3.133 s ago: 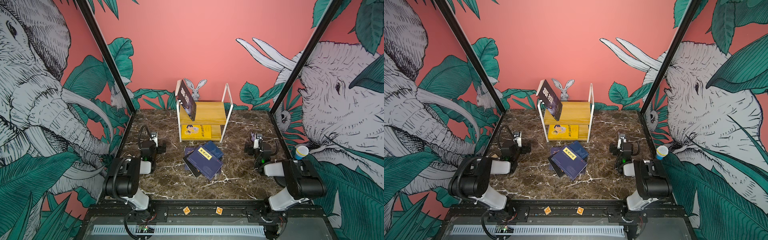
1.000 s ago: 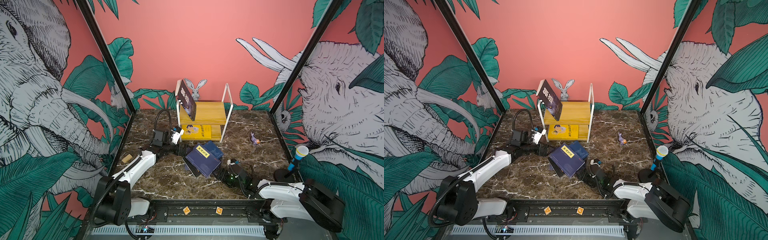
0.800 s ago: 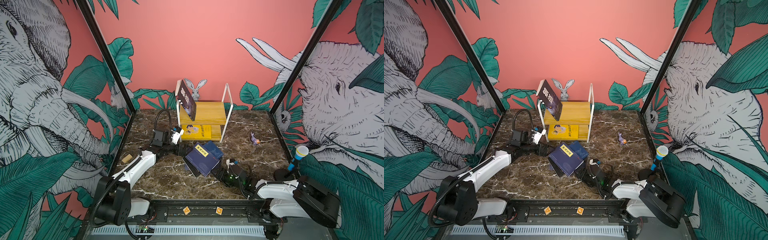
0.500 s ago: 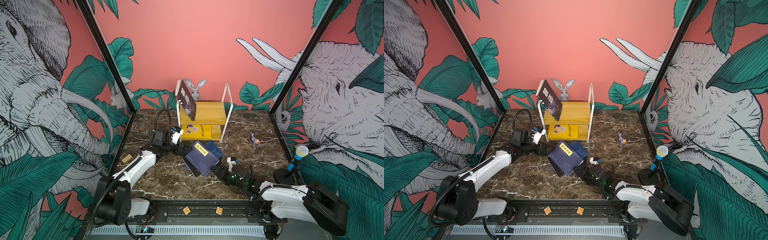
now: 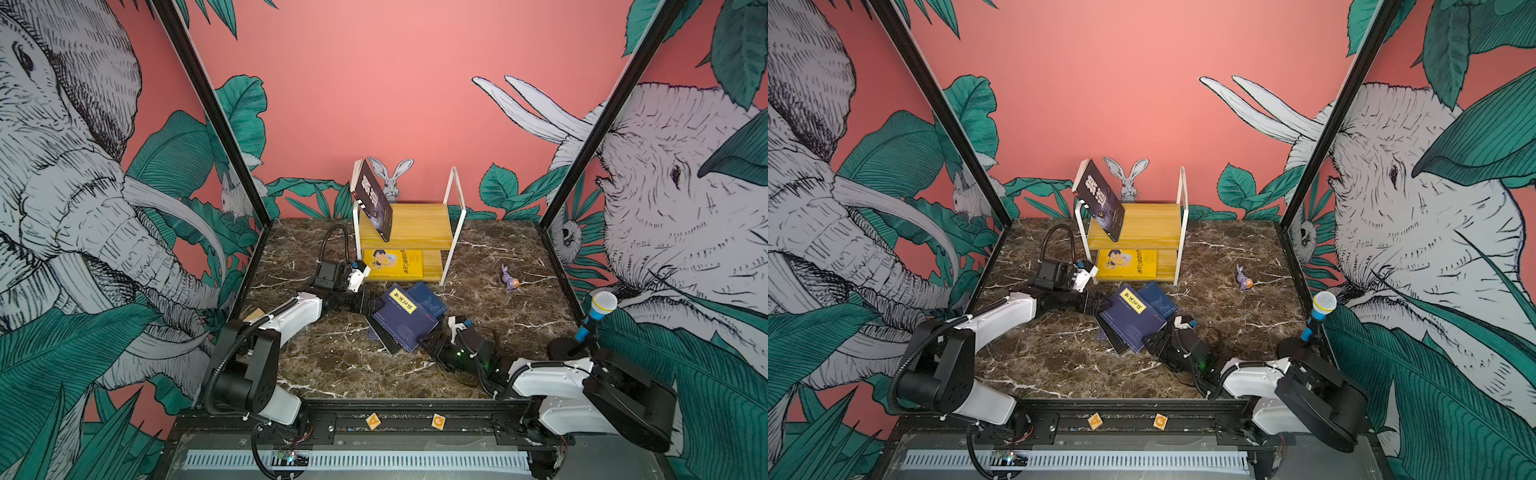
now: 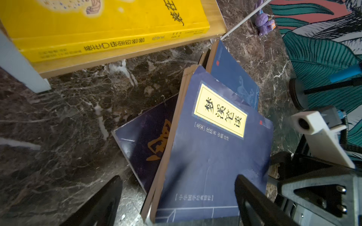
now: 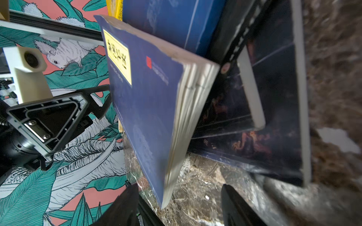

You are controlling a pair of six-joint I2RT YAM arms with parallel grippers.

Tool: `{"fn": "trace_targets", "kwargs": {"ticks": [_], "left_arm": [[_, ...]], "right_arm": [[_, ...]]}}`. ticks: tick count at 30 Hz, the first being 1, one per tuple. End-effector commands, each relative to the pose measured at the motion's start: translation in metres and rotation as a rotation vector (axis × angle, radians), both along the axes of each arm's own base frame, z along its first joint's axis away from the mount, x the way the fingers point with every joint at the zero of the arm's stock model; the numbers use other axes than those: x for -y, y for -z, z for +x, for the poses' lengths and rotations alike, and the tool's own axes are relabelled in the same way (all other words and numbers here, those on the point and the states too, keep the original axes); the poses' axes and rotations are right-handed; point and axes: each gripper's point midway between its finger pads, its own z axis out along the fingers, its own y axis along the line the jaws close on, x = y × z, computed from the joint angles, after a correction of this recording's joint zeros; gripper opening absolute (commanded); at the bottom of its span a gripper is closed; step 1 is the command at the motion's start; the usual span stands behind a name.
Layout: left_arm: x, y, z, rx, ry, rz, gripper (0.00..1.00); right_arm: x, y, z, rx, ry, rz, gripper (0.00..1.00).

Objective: Stacking books/files
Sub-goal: Pick up the book from the books.

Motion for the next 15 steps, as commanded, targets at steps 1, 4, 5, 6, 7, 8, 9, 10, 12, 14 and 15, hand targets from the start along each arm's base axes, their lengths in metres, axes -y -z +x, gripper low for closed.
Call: {"fn": "trace_targets", "kwargs": {"ticks": [1,4,5,6,7,8,9,10,12,14,15], "left_arm": [[0.006,-0.010,0.001,-0.006,0.015,-0.037,0.85],[0.006,-0.008,-0.001,-0.010,0.015,-0.038,0.76],[0.007,-0.007,-0.002,-0.014,0.018,-0.041,0.73],[0.007,-0.007,-0.002,-0.014,0.019,-0.042,0.71],[0.007,-0.007,-0.003,-0.017,0.019,-0.042,0.69],[0.007,-0.006,-0.003,-0.017,0.020,-0.042,0.68],[0.007,-0.006,-0.004,-0.019,0.019,-0.042,0.66],[0.007,-0.005,-0.004,-0.020,0.019,-0.040,0.64],[0.007,-0.003,-0.005,-0.023,0.019,-0.038,0.62],[0.007,-0.001,-0.006,-0.024,0.020,-0.036,0.61],[0.006,-0.001,-0.006,-0.024,0.018,-0.034,0.60]], "right_arm": [[-0.012,-0.017,0.012,-0.059,0.105,0.174,0.68],[-0.018,-0.016,0.015,-0.055,0.107,0.196,0.67],[-0.020,-0.016,0.017,-0.055,0.109,0.206,0.66],[-0.022,-0.016,0.017,-0.054,0.108,0.217,0.66],[-0.024,-0.017,0.018,-0.054,0.105,0.226,0.65],[-0.025,-0.015,0.018,-0.056,0.105,0.230,0.64],[-0.026,-0.015,0.018,-0.056,0.105,0.235,0.63],[-0.026,-0.014,0.018,-0.057,0.107,0.236,0.62],[-0.026,-0.013,0.018,-0.057,0.108,0.237,0.61],[-0.024,-0.012,0.018,-0.053,0.118,0.237,0.60],[-0.022,-0.012,0.019,-0.050,0.124,0.238,0.58]]}}
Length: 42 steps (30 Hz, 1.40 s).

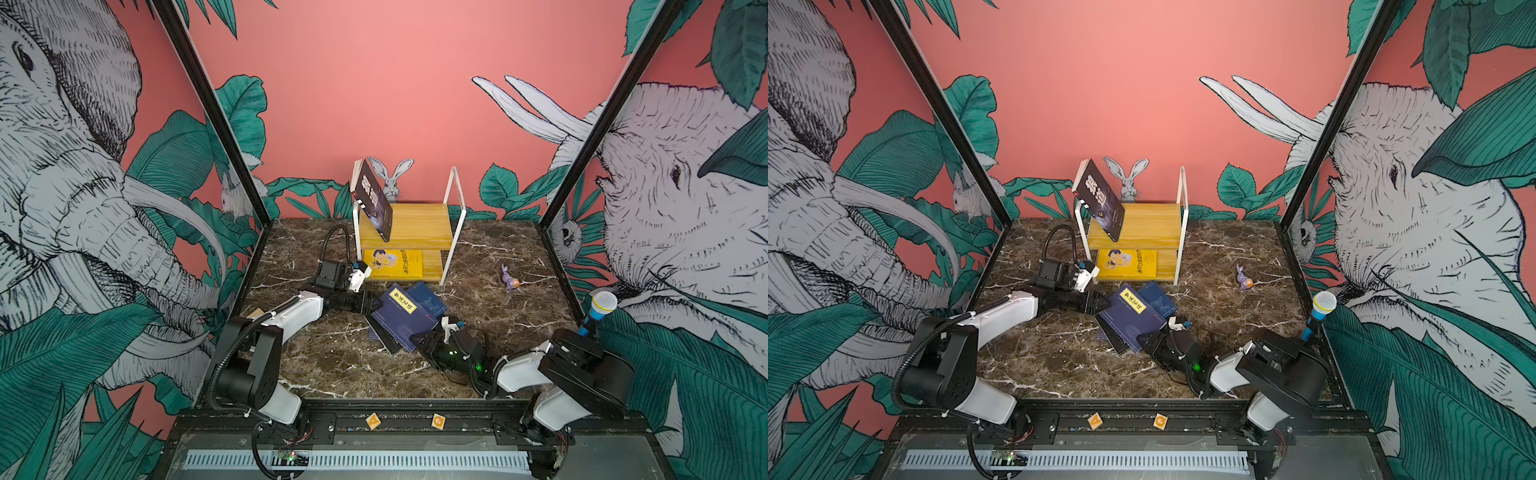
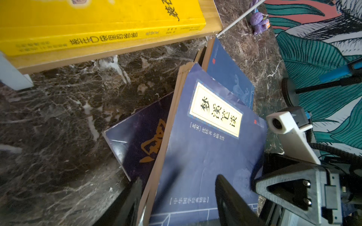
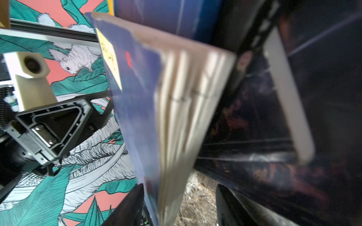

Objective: Stacking books/files
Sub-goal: Pick up the book from the books.

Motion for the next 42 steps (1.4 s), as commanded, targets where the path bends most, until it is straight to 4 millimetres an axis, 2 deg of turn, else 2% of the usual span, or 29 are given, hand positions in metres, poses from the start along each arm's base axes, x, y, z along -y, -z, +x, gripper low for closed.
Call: {"fn": "trace_targets", "kwargs": {"ticks": [1,9,19,23,24,27,32,38,42], "left_arm": [[0.002,0.001,-0.003,-0.002,0.006,-0.008,0.60],[0.003,0.010,-0.003,-0.033,0.015,0.007,0.57],[0.016,0.003,-0.012,-0.036,0.062,-0.024,0.49],[0.018,-0.002,-0.013,-0.038,0.067,-0.039,0.49],[0.019,-0.005,-0.013,-0.034,0.071,-0.044,0.51],[0.016,-0.019,-0.012,0.010,0.077,-0.033,0.65],[0.009,-0.043,-0.018,0.085,0.080,-0.051,0.84],[-0.010,-0.078,-0.012,0.114,0.007,-0.173,0.89],[-0.020,-0.112,-0.013,0.149,-0.014,-0.286,0.94]], "right_arm": [[-0.002,-0.017,0.009,-0.061,0.107,0.142,0.57],[-0.006,-0.021,0.010,-0.051,0.096,0.160,0.47],[-0.004,-0.026,0.007,-0.039,0.087,0.182,0.16],[0.000,-0.032,0.001,-0.024,0.072,0.180,0.04],[0.002,-0.034,0.000,-0.017,0.072,0.178,0.01],[0.010,-0.040,-0.002,0.006,0.078,0.158,0.00],[0.016,-0.067,-0.003,0.079,0.070,0.163,0.00],[0.017,-0.115,-0.007,0.195,0.034,0.229,0.00],[0.013,-0.158,-0.011,0.301,-0.009,0.294,0.00]]}}
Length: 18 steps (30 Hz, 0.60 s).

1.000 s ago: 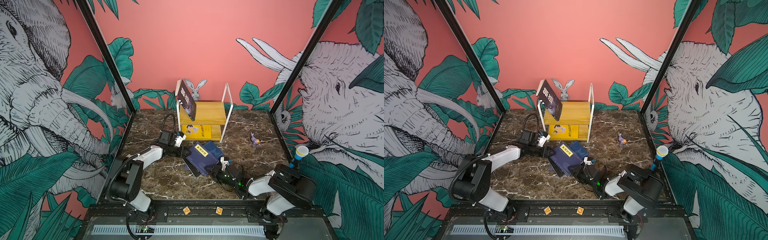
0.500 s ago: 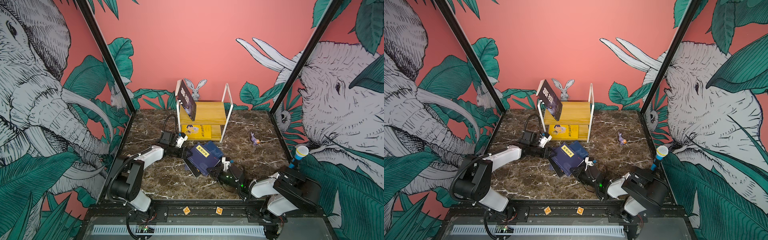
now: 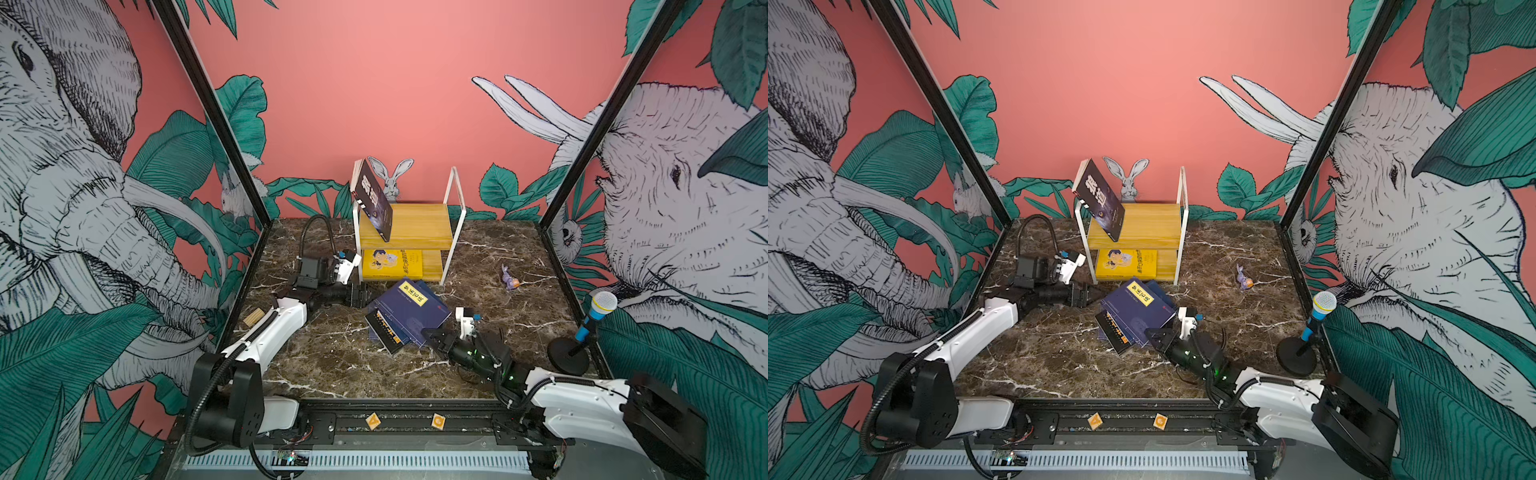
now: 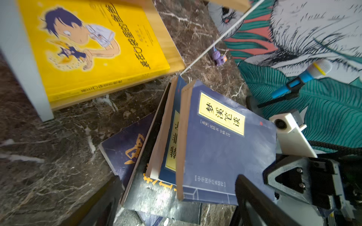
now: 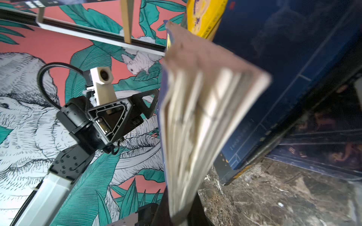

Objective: Stacking books/files
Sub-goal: Pick up the book from the books.

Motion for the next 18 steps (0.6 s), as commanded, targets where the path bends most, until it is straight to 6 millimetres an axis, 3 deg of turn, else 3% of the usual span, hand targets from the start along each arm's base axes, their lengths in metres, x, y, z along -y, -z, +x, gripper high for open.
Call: {"fn": "trace_targets", "kwargs": {"ticks": [1,6,10,15,18], "left_arm": [[-0.002,-0.035,-0.012,0.032,0.025,-0.123,0.95],[-0.008,-0.068,-0.018,0.034,0.025,-0.235,0.96],[-0.002,-0.095,-0.019,0.030,0.077,-0.293,0.92],[0.005,-0.130,-0.020,0.023,0.155,-0.348,0.83],[0.008,-0.138,-0.021,0.013,0.185,-0.365,0.74]], "right_arm": [[-0.007,-0.061,0.000,0.100,-0.019,0.140,0.00],[-0.018,-0.109,-0.014,0.251,-0.127,0.162,0.00],[-0.025,-0.133,-0.023,0.332,-0.200,0.165,0.00],[-0.038,-0.144,-0.030,0.353,-0.277,0.166,0.00],[-0.042,-0.146,-0.031,0.356,-0.297,0.175,0.00]]}}
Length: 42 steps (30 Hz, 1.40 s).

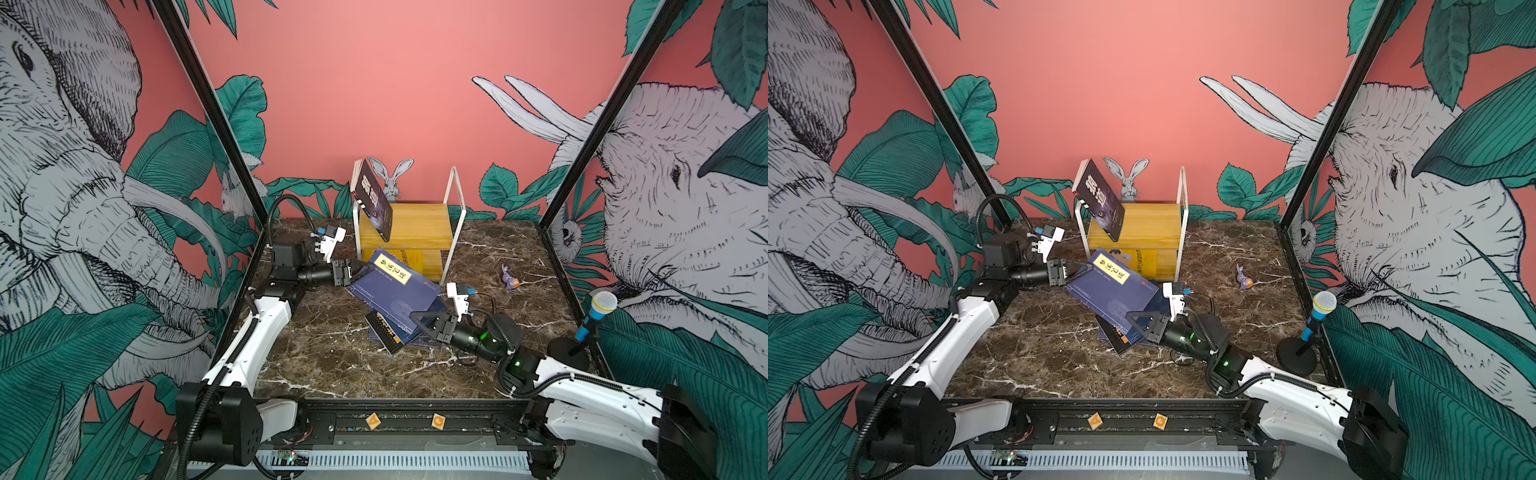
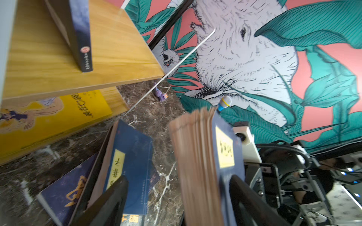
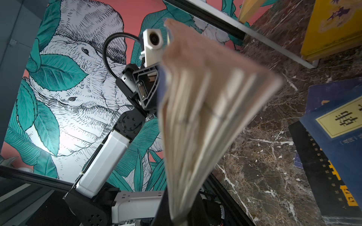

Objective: Stacking books/files
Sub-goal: Pick up the book from the books.

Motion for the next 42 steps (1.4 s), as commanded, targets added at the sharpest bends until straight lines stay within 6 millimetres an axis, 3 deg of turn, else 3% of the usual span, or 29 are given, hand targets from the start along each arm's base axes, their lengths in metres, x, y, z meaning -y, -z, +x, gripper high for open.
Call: {"fn": "trace_targets", "kwargs": {"ticks": [1,7,10,15,18,23,26,28,32,34,36,42], "left_arm": [[0.005,-0.016,-0.010,-0.020,0.069,-0.041,0.70],[0.004,-0.018,-0.013,-0.028,0.072,-0.036,0.44],[0.004,-0.017,-0.014,-0.024,0.067,-0.022,0.43],[0.002,-0.004,-0.019,-0.041,0.057,0.020,0.50],[0.001,-0.005,-0.021,-0.031,0.051,0.016,0.36],[0.001,-0.009,-0.020,-0.030,0.047,0.015,0.01],[0.000,-0.014,-0.019,-0.020,0.034,0.023,0.00],[-0.003,-0.018,-0.018,0.003,0.012,0.054,0.00],[-0.013,-0.030,-0.016,0.047,-0.067,0.150,0.00],[-0.017,-0.043,-0.015,0.082,-0.098,0.181,0.00],[-0.021,-0.058,-0.013,0.113,-0.127,0.208,0.00],[-0.033,-0.102,0.003,0.149,-0.260,0.241,0.00]], "right_arm": [[-0.005,-0.031,-0.008,0.079,-0.057,0.077,0.00],[-0.004,-0.025,-0.003,0.062,-0.042,0.057,0.00],[-0.004,-0.029,-0.002,0.070,-0.043,0.070,0.00],[0.000,-0.034,-0.001,0.086,-0.042,0.072,0.00],[0.000,-0.033,0.001,0.083,-0.042,0.066,0.00],[-0.005,-0.030,0.005,0.077,-0.050,0.044,0.00],[-0.009,-0.020,0.008,0.065,-0.051,-0.033,0.00],[-0.007,-0.015,0.010,0.070,-0.036,-0.100,0.11],[0.011,-0.009,0.017,0.112,0.052,-0.252,0.53],[0.027,-0.012,0.019,0.151,0.106,-0.328,0.62],[0.042,-0.018,0.021,0.198,0.162,-0.396,0.67],[0.086,-0.041,0.029,0.327,0.343,-0.611,0.66]]}}
